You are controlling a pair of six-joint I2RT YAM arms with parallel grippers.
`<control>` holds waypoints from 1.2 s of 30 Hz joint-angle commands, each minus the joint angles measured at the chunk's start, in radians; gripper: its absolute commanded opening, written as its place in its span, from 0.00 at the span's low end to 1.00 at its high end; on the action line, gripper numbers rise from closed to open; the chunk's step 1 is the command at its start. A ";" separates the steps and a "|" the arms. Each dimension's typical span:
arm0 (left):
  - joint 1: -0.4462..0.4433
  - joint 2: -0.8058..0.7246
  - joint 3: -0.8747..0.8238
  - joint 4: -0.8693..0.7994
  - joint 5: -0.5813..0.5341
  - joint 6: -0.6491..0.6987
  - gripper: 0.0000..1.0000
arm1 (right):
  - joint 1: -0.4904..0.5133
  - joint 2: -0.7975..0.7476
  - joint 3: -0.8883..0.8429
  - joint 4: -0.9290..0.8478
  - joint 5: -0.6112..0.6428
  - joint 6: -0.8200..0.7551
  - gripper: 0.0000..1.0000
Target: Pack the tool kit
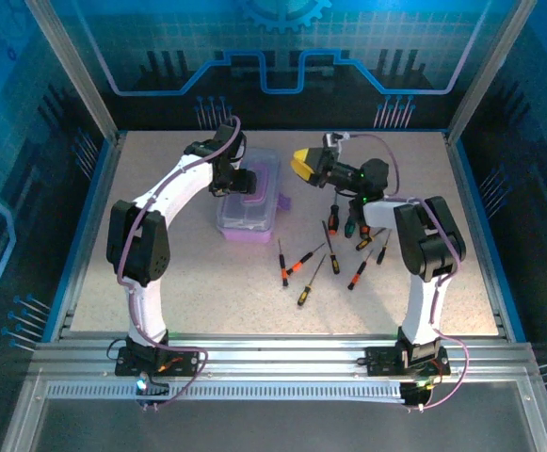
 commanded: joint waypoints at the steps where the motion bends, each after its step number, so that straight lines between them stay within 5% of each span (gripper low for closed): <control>1: 0.031 0.151 -0.089 -0.194 -0.058 -0.011 0.58 | -0.041 0.030 -0.058 0.011 -0.012 -0.029 0.59; 6: 0.028 0.092 -0.069 -0.176 0.081 -0.046 0.55 | -0.050 0.008 -0.102 -0.156 -0.004 -0.162 0.59; 16: 0.020 0.030 -0.051 -0.071 0.226 -0.155 0.53 | -0.014 -0.177 -0.110 -0.852 0.208 -0.660 0.61; 22: 0.020 0.019 -0.031 -0.012 0.265 -0.184 0.51 | 0.016 -0.235 -0.094 -1.009 0.302 -0.762 0.63; 36: 0.088 -0.072 -0.124 0.229 0.494 -0.229 0.49 | 0.093 -0.211 0.116 -1.299 0.279 -0.914 0.68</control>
